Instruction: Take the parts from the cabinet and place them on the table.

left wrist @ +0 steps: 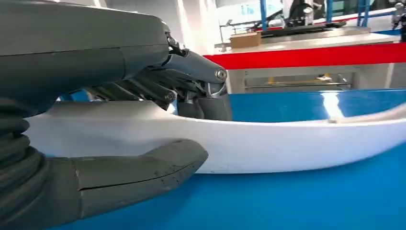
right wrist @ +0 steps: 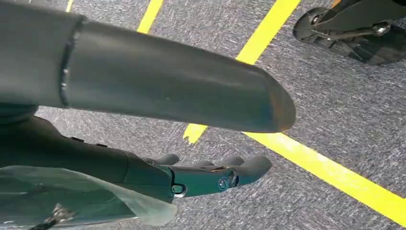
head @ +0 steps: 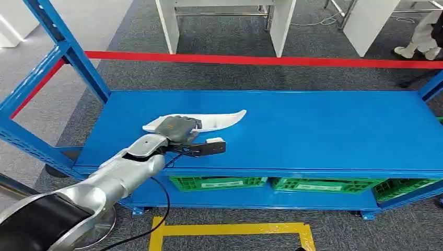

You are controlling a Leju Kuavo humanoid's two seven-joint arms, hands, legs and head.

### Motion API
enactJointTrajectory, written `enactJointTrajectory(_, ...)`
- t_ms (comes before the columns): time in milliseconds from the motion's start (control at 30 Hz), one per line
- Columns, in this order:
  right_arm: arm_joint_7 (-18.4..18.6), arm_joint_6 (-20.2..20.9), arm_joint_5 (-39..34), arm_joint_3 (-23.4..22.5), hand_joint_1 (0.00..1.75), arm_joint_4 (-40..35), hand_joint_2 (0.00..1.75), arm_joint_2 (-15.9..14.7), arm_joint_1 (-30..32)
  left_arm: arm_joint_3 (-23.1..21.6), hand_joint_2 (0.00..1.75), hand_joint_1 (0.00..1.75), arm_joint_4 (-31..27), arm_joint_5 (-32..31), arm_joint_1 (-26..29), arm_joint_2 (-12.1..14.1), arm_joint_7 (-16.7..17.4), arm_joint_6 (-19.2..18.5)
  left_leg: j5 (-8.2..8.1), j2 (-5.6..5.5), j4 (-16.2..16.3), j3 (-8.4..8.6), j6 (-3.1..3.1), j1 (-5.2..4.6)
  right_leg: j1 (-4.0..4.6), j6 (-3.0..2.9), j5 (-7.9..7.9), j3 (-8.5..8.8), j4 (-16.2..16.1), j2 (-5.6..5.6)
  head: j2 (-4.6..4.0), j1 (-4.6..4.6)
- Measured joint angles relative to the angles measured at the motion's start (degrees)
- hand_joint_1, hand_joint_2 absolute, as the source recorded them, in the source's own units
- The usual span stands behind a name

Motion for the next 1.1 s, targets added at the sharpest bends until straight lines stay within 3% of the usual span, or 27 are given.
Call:
enactJointTrajectory(233,0.0,-0.2,-0.2,0.0,0.00,0.0,0.00,0.0,0.0,0.9,1.75,1.75,0.0,1.3,0.0,-0.6,-3.1,1.0,0.00,-0.01,0.0,-0.01,0.00,0.00,0.01,0.00,0.00,-0.01,0.0,-0.02,0.00,0.00)
enactJointTrajectory(267,0.0,-0.2,-0.2,0.0,0.00,0.0,1.75,0.0,0.0,1.0,1.75,1.75,0.0,1.5,0.0,-0.8,-3.6,1.2,0.00,-0.01,0.0,0.00,0.00,0.00,0.01,0.00,0.00,-0.01,0.0,-0.02,0.00,0.02)
enactJointTrajectory(533,-1.0,-0.2,-0.3,0.0,0.00,0.0,1.75,0.0,0.0,1.3,1.75,1.75,-1.7,3.9,0.1,-2.3,-7.5,0.3,0.00,0.00,0.0,-0.03,0.00,0.00,0.00,0.01,0.00,-0.01,0.0,0.00,0.00,0.02)
enactJointTrajectory(633,-1.1,-0.2,-0.3,0.0,0.00,0.0,1.75,0.0,0.0,1.3,1.75,1.75,-2.1,6.5,0.1,-2.2,-10.7,-1.5,0.00,0.00,0.0,-0.04,0.00,0.00,0.00,0.01,0.00,-0.01,0.0,-0.01,0.00,0.00)
enactJointTrajectory(733,-1.1,-0.3,-0.3,0.0,0.00,0.0,1.75,0.0,0.1,1.9,1.75,1.75,-3.5,10.7,0.7,-2.1,-14.9,0.1,0.00,0.00,0.0,-0.04,0.00,0.00,0.00,0.01,0.01,-0.01,0.0,-0.01,0.00,0.00)
enactJointTrajectory(967,-1.1,-0.4,-0.3,0.0,0.00,0.0,1.75,0.0,0.1,2.8,1.75,1.75,-4.8,12.2,1.4,-2.1,-16.2,0.7,0.00,0.00,0.0,-0.04,0.00,0.00,0.00,0.01,0.01,-0.01,0.0,-0.01,0.00,0.00)
enactJointTrajectory(1033,-1.0,-0.5,-0.3,0.0,0.00,0.0,1.75,0.0,0.1,4.0,1.75,1.75,-5.9,18.3,2.4,-2.4,-19.9,1.8,0.00,0.00,0.1,-0.03,0.00,0.00,0.00,0.01,0.01,-0.03,0.0,0.01,0.00,-0.02)
enactJointTrajectory(1100,-0.4,-0.9,-0.4,-0.1,0.00,0.0,1.75,0.0,0.2,7.5,1.75,1.75,-8.5,32.0,4.4,-4.2,-25.8,0.2,0.00,-0.03,0.1,-0.06,0.00,0.00,0.00,0.01,0.00,-0.03,0.0,-0.04,0.00,0.02)
